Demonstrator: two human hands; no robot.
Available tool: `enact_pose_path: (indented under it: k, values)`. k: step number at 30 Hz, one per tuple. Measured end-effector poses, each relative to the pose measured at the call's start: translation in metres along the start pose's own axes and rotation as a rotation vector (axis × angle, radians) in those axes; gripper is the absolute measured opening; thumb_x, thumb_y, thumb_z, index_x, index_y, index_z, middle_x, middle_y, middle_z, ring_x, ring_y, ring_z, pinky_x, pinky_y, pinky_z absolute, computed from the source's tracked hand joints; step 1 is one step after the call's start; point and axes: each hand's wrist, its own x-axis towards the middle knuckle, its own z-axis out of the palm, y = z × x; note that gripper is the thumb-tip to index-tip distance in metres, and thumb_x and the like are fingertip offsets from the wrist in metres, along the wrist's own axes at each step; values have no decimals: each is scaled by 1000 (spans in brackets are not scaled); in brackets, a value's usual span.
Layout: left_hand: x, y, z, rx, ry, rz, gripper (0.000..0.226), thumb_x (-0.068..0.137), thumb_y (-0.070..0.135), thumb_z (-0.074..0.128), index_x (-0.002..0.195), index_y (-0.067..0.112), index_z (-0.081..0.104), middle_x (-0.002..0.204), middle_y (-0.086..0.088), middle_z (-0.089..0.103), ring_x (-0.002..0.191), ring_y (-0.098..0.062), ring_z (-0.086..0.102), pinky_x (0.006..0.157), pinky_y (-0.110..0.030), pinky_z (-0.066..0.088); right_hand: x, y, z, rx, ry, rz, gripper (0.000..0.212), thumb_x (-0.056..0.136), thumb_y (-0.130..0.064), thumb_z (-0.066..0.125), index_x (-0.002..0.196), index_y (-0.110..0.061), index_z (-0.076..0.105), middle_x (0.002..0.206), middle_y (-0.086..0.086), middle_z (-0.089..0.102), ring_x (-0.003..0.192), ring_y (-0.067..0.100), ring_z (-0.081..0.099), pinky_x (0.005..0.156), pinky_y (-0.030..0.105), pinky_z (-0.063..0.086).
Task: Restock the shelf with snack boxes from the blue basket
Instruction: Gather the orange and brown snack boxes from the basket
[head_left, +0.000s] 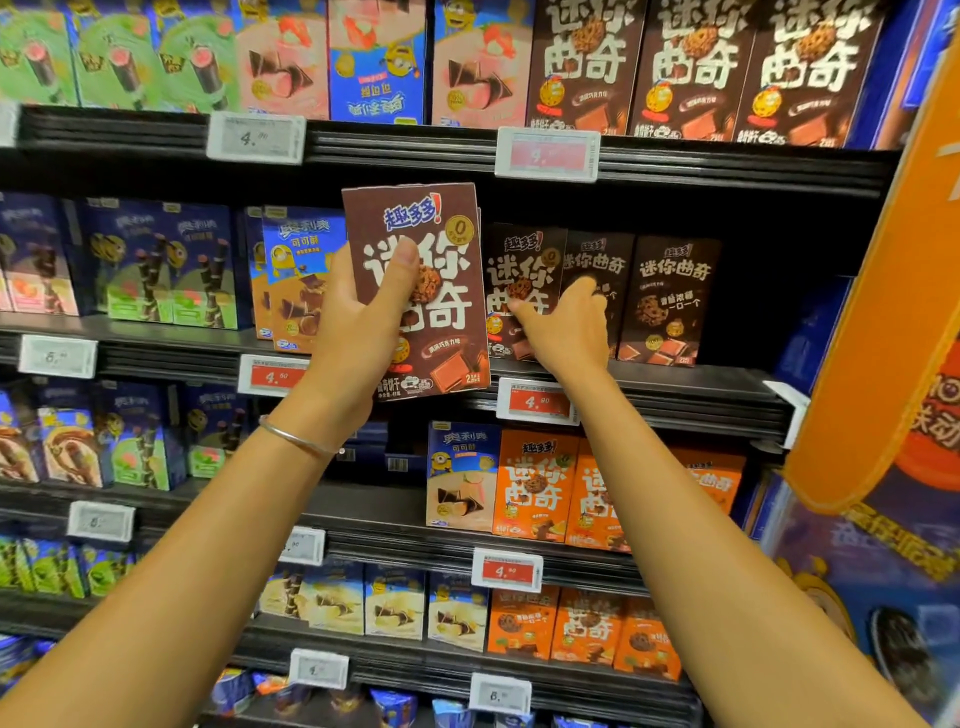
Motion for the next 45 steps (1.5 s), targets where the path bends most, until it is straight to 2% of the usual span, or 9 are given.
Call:
enact_pose_path:
  k: [7,10,14,17,21,26,33,36,45]
  values:
    - [-1,-3,3,7,-41,3,43,102,49,63,138,28,54,126,3,75,106,-15,77,75,-26,63,-12,0,-14,-19,-7,-9,76,89,-56,65,142,-11,34,147,14,39,132,31,43,101,47,47]
    - [-2,-2,9,5,-45,-2,41,101,50,64,135,29,54,122,4,77,103,-15,78,72,-25,63,-32,-1,-35,365,-17,-107,52,93,-53,61,130,-19,51,127,4,57,111,18,61,86,38,55]
    - [-5,-3,28,-16,-70,9,37,101,49,65,133,32,55,121,6,77,102,-16,78,72,-28,64,-64,-3,-58,677,-333,-187,44,88,-54,66,120,-24,59,114,-6,67,97,6,70,70,20,57]
    - [-7,-8,46,-18,-89,14,46,101,46,66,141,28,51,123,4,75,103,-14,78,73,-28,64,-73,-2,-65,610,-299,-263,49,84,-44,77,123,-23,55,117,-8,66,96,3,70,68,21,59]
    - [-9,-13,64,-49,-136,-26,73,96,60,61,153,20,40,139,-5,67,116,-21,74,96,-45,62,-68,10,-77,509,-219,-266,47,85,-43,76,123,-22,59,123,-5,65,103,11,70,82,38,61]
    - [-4,-19,79,-66,-103,-64,60,108,59,38,152,19,44,142,-9,64,127,-28,67,109,-54,53,-58,34,-94,616,-195,-176,33,89,-35,75,117,-21,62,110,-8,71,89,1,73,62,15,56]
    - [10,-34,72,35,11,-2,55,109,19,56,157,23,29,146,-7,55,116,-20,71,68,-18,60,-17,82,-110,529,25,-3,39,93,-35,70,126,-19,58,119,-3,68,98,8,71,73,26,61]
    - [11,-34,71,29,20,-3,54,110,20,56,157,24,29,144,-6,57,115,-19,71,67,-17,60,-2,91,-99,459,82,24,41,92,-31,71,129,-18,57,120,-2,67,98,7,70,67,18,57]
    - [11,-32,68,43,3,2,46,109,20,56,149,26,35,138,-4,61,117,-20,71,71,-20,62,21,86,-60,143,163,-24,44,87,-42,74,116,-27,44,120,1,62,103,15,65,77,32,59]
